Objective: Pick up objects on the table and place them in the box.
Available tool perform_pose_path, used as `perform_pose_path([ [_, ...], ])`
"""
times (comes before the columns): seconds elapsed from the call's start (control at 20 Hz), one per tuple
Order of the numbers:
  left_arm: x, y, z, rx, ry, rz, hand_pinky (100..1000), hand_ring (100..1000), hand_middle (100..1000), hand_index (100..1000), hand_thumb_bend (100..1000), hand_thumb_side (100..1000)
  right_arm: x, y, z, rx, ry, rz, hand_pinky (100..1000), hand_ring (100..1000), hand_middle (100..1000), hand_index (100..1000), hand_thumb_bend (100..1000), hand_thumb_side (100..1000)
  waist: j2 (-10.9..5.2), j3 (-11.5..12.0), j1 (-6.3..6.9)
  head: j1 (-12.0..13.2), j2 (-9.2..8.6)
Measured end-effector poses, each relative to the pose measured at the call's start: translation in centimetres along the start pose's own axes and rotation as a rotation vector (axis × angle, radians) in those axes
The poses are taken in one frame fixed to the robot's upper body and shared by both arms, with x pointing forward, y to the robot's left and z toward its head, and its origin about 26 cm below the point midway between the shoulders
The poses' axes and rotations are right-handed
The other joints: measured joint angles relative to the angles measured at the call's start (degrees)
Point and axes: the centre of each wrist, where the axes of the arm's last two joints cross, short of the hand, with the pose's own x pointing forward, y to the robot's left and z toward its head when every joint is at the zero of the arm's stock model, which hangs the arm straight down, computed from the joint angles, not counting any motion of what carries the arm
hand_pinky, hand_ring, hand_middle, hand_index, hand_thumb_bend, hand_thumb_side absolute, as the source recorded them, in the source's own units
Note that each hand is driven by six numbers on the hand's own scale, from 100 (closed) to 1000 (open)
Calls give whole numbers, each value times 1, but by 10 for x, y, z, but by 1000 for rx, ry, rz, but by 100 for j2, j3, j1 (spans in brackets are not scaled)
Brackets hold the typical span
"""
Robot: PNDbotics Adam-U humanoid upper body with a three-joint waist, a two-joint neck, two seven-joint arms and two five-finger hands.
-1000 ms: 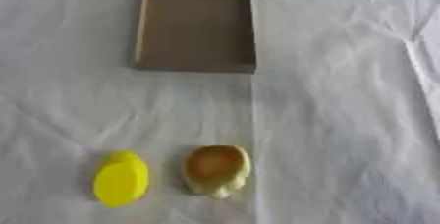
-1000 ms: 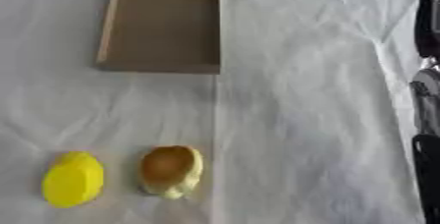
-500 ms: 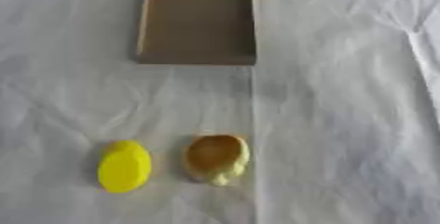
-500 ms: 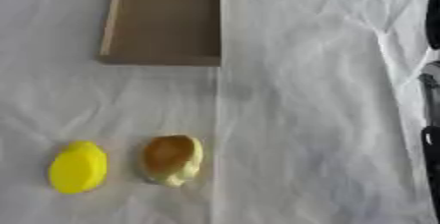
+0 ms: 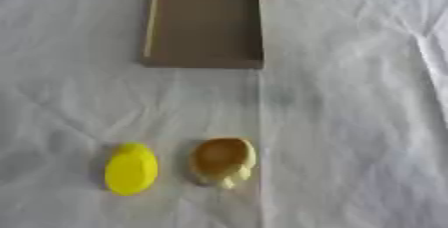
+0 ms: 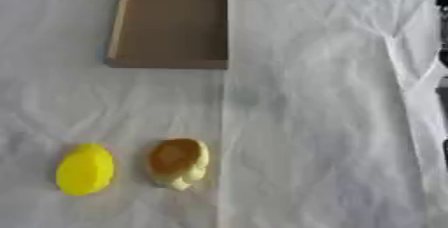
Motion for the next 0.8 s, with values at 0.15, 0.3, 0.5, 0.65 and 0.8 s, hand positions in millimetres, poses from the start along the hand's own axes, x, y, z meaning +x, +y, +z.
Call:
perform_pose_path([
  [0.15,1,0,0,-120,-24,-17,907,969,900,933,340,394,0,0,1,4,-1,9,923,859,678,875,100,541,-18,0,-14,7,0],
  [0.3,2,1,-5,-196,-60,-35,919,975,903,934,386,370,0,0,2,9,0,13,923,859,677,875,100,540,-29,-1,-16,25,0],
  [0.5,5,4,-19,-246,-127,-57,923,980,905,937,404,384,0,1,2,21,-1,11,923,859,676,875,100,540,-41,-15,-17,57,0],
  [0.65,8,2,-30,-287,-168,-56,922,983,906,935,416,396,0,2,2,31,-1,8,924,860,675,875,100,539,-68,-23,-17,67,1],
  [0.8,12,0,-40,-335,-186,-49,921,983,905,931,409,391,0,4,4,42,9,4,925,861,675,875,100,539,-76,-28,-12,84,2],
])
